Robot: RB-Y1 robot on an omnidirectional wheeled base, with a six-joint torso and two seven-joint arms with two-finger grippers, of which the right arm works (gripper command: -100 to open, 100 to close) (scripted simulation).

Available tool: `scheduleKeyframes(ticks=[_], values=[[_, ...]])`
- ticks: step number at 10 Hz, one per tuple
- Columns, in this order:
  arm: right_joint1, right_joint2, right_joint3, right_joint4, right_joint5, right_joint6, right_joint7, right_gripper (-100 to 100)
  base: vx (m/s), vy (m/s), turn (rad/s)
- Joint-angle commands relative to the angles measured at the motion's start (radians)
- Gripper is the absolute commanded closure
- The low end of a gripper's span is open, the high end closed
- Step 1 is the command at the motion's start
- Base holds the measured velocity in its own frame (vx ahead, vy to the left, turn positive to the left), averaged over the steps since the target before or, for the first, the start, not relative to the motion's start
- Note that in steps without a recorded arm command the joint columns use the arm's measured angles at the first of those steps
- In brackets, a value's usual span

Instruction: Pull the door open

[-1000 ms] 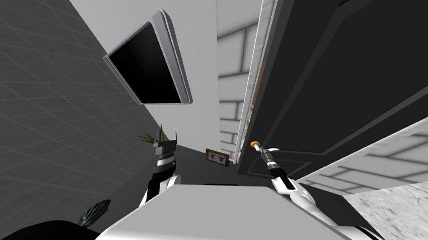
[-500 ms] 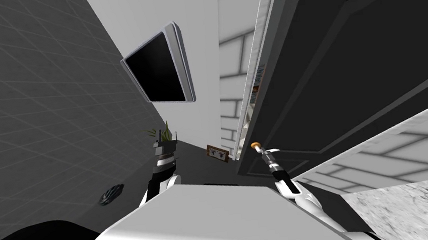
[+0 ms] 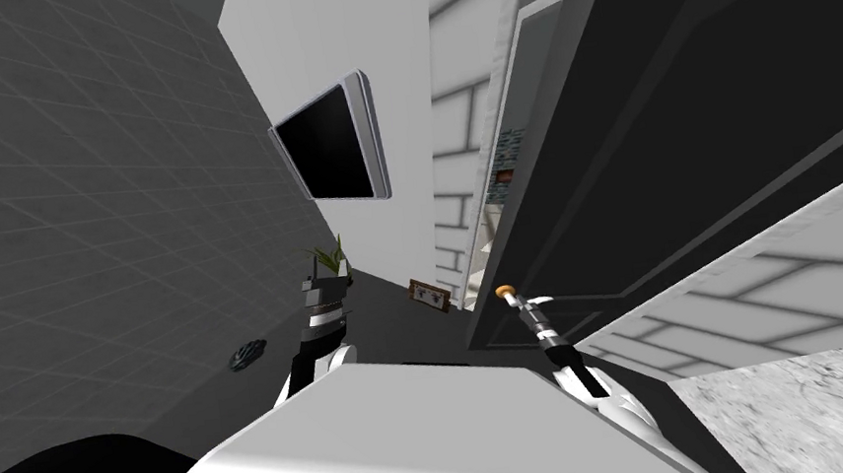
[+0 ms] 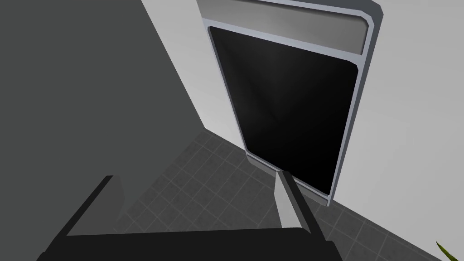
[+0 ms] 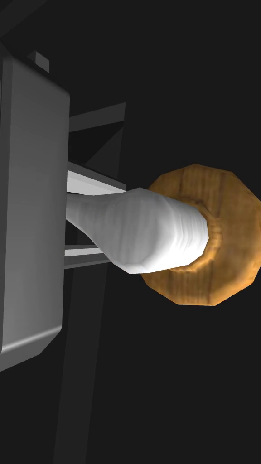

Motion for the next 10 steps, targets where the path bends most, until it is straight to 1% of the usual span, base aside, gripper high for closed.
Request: scheduleKeyframes(ticks=[1, 2, 3, 4, 8, 10], values=[[0.005, -0.013, 0.012, 0.006, 0.004, -0.028, -0.015, 100, -0.16, -0.058, 0.072], [0.005, -0.007, 0.008, 0.002, 0.003, -0.012, -0.009, 100, -0.071, -0.023, 0.015], [0.021, -0.02, 0.018, 0.011, 0.003, -0.045, -0.022, 100, -0.122, -0.048, 0.176], [0.024, -0.024, 0.021, 0.012, 0.003, -0.052, -0.025, 100, -0.197, -0.091, 0.183], [0.059, -0.057, 0.042, 0.028, 0.003, -0.126, -0.053, 100, -0.202, -0.079, 0.169], [0.073, -0.071, 0.051, 0.035, 0.003, -0.158, -0.064, 100, -0.21, -0.097, 0.136]])
